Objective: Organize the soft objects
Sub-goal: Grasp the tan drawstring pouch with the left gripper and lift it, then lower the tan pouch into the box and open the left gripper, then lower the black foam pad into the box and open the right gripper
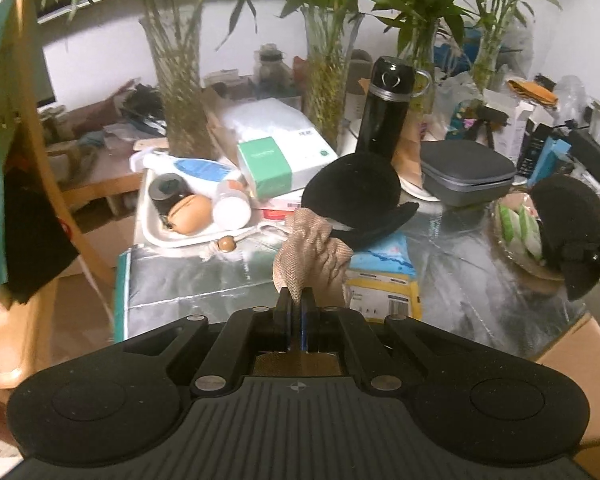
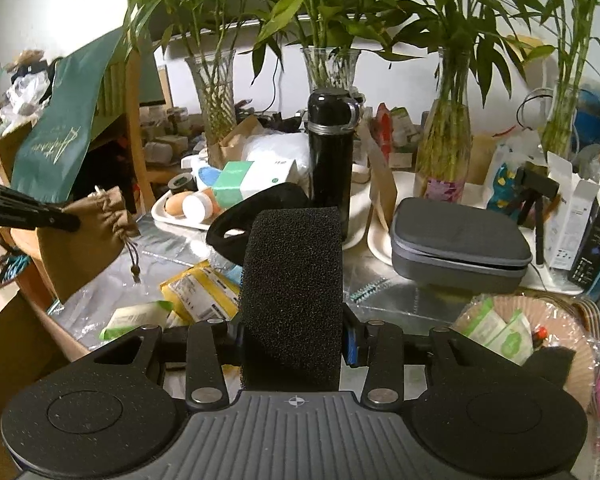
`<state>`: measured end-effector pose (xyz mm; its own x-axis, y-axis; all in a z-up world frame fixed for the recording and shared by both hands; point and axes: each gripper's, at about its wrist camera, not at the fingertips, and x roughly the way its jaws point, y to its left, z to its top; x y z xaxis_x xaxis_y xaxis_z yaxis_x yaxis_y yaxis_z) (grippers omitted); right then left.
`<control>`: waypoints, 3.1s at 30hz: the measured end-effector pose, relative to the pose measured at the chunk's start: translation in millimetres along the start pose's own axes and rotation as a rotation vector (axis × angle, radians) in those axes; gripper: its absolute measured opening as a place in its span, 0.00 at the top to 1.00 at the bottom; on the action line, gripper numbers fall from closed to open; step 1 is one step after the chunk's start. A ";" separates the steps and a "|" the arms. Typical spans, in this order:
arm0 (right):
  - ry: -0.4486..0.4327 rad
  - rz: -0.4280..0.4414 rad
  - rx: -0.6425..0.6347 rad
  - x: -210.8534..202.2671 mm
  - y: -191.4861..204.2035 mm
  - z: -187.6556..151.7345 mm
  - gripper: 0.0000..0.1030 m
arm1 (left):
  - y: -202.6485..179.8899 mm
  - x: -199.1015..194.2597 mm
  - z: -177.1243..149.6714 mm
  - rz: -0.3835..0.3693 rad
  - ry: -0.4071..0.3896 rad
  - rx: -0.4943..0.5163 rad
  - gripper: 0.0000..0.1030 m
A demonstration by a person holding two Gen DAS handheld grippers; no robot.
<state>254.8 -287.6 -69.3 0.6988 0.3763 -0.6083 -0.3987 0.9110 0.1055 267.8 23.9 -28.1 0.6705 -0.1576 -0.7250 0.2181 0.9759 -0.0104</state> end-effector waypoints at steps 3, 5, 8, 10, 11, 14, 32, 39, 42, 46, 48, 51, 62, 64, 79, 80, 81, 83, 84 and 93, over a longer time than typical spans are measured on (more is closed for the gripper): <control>0.014 0.005 -0.020 -5.8 7.2 1.3 0.56 | -8.2 -16.0 -0.2 0.034 -0.011 -0.008 0.96; 0.012 0.016 -0.026 -12.8 11.8 1.5 0.56 | -13.5 -28.5 0.0 0.046 -0.019 -0.009 0.96; 0.003 0.035 -0.019 -25.1 16.7 3.2 0.56 | -20.7 -45.5 0.4 0.057 -0.030 -0.007 0.96; -0.004 0.049 -0.016 -34.0 19.9 4.4 0.56 | -25.6 -57.6 0.8 0.057 -0.035 -0.008 0.96; -0.009 0.052 -0.018 -39.0 21.9 4.7 0.56 | -27.9 -64.3 0.7 0.056 -0.042 -0.010 0.96; -0.018 0.056 -0.033 -50.7 28.4 5.9 0.56 | -34.1 -83.8 0.6 0.045 -0.061 -0.010 0.96; -0.046 0.113 -0.073 -103.3 63.3 -3.6 0.56 | -61.9 -128.5 -29.8 -0.034 -0.023 -0.023 0.96; -0.041 0.121 -0.071 -110.5 66.2 -12.7 0.56 | -69.3 -127.4 -44.1 -0.046 0.005 -0.024 0.96; -0.040 0.125 -0.075 -113.8 68.1 -15.5 0.56 | -71.4 -125.3 -49.9 -0.065 0.013 -0.029 0.95; -0.042 0.126 -0.079 -117.9 70.9 -18.0 0.56 | -73.7 -117.6 -60.7 -0.090 0.016 -0.028 0.91; -0.042 0.127 -0.079 -119.2 71.0 -18.6 0.56 | -75.9 -112.4 -67.6 -0.111 0.031 -0.007 0.76; -0.039 0.127 -0.079 -122.0 71.9 -21.1 0.56 | -74.7 -112.7 -78.1 -0.102 0.016 -0.008 0.53; -0.014 0.163 -0.086 -126.1 78.0 -29.4 0.56 | -66.5 -121.1 -97.3 -0.002 -0.002 0.005 0.51; -0.011 0.166 -0.090 -125.4 79.3 -29.4 0.56 | -65.0 -122.3 -99.6 0.003 -0.008 0.002 0.51; 0.012 0.191 -0.116 -119.7 88.4 -30.4 0.56 | -54.6 -127.6 -108.1 0.002 -0.056 -0.048 0.39; 0.013 0.193 -0.116 -119.7 88.7 -30.6 0.56 | -54.7 -127.7 -108.3 0.005 -0.056 -0.046 0.38; 0.016 0.197 -0.118 -118.8 88.8 -30.2 0.56 | -54.9 -127.7 -108.7 0.008 -0.055 -0.043 0.38; 0.023 0.204 -0.121 -116.9 89.4 -31.1 0.56 | -55.0 -126.5 -109.3 0.013 -0.051 -0.039 0.38; 0.027 0.206 -0.122 -115.6 89.6 -31.7 0.56 | -54.7 -126.3 -109.7 0.013 -0.049 -0.039 0.38; 0.077 0.244 -0.134 -103.3 99.7 -36.2 0.56 | -51.3 -126.1 -112.3 -0.004 -0.047 -0.049 0.38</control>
<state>121.3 -241.8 -24.4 0.5277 0.5632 -0.6359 -0.6281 0.7627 0.1542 92.5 10.7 -13.5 0.7023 -0.1672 -0.6920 0.1867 0.9813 -0.0477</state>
